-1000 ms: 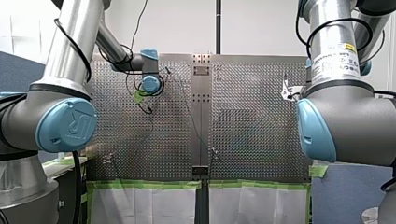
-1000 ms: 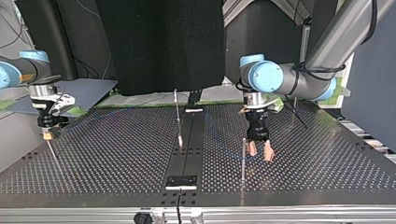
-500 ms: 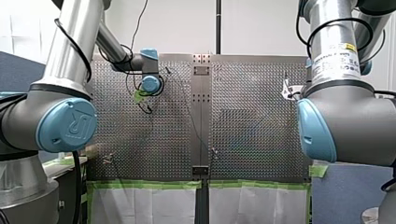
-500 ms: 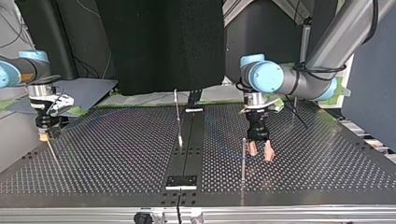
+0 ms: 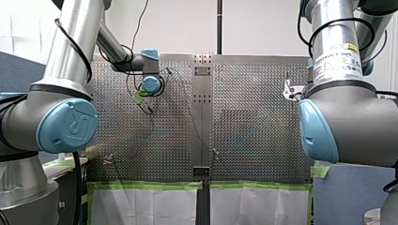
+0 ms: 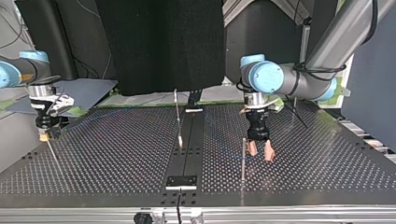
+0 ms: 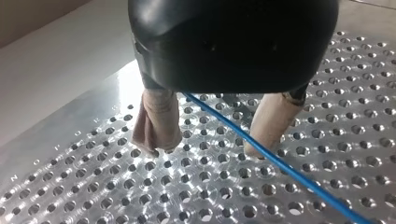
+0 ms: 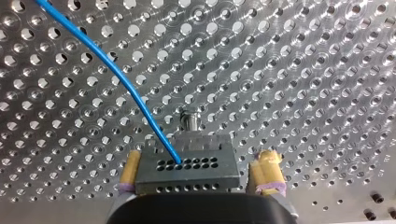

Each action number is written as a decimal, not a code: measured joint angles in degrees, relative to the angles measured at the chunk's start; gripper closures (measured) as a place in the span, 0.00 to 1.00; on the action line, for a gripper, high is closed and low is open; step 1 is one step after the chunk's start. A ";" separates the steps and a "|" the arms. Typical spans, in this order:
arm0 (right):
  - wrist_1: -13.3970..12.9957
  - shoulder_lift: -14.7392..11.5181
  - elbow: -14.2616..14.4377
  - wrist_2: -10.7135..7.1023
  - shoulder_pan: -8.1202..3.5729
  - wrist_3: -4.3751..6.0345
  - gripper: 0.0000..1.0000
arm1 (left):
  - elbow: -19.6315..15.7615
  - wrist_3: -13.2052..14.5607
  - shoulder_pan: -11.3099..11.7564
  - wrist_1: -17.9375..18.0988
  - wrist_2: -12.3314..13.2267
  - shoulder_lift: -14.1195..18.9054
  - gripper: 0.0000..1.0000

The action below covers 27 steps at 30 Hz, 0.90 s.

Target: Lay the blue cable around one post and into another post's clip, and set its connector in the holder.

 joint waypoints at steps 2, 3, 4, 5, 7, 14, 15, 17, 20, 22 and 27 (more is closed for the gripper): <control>0.02 0.00 -0.01 0.00 0.00 0.00 0.00 | 0.00 -0.04 0.07 -0.50 0.01 0.00 0.02; 0.02 0.00 -0.01 0.00 -0.01 0.00 0.00 | 0.00 -0.11 0.11 -0.80 0.04 0.00 0.02; 0.03 0.00 -0.01 0.00 -0.01 0.00 0.00 | 0.00 -0.27 0.17 -1.19 0.12 0.00 0.02; 0.04 0.00 -0.02 0.00 -0.01 0.00 0.00 | 0.00 -0.65 0.25 -1.73 0.32 0.00 0.02; 0.04 -0.01 -0.02 0.03 -0.01 0.00 0.00 | 0.00 -1.48 0.37 -2.37 0.87 0.00 0.02; -0.03 0.02 -0.01 0.16 0.00 0.00 0.00 | 0.00 -5.03 0.51 -3.74 1.08 0.07 0.02; -0.03 0.03 -0.01 0.17 0.00 0.00 0.00 | 0.00 -5.21 0.51 -3.92 0.77 0.07 0.02; -0.01 0.04 -0.01 0.18 -0.02 0.00 0.00 | 0.00 -5.40 0.51 -4.29 0.15 0.08 0.02; 0.03 0.07 -0.02 0.18 -0.03 0.00 0.00 | 0.00 -5.19 0.55 -5.11 -0.48 0.16 0.02; 0.04 0.08 -0.02 0.18 -0.04 0.00 0.00 | 0.00 -4.71 0.56 -5.75 -1.04 0.37 0.02; 0.03 0.10 -0.02 0.18 -0.04 0.00 0.00 | -0.02 -2.27 0.39 -6.63 -3.57 1.97 0.02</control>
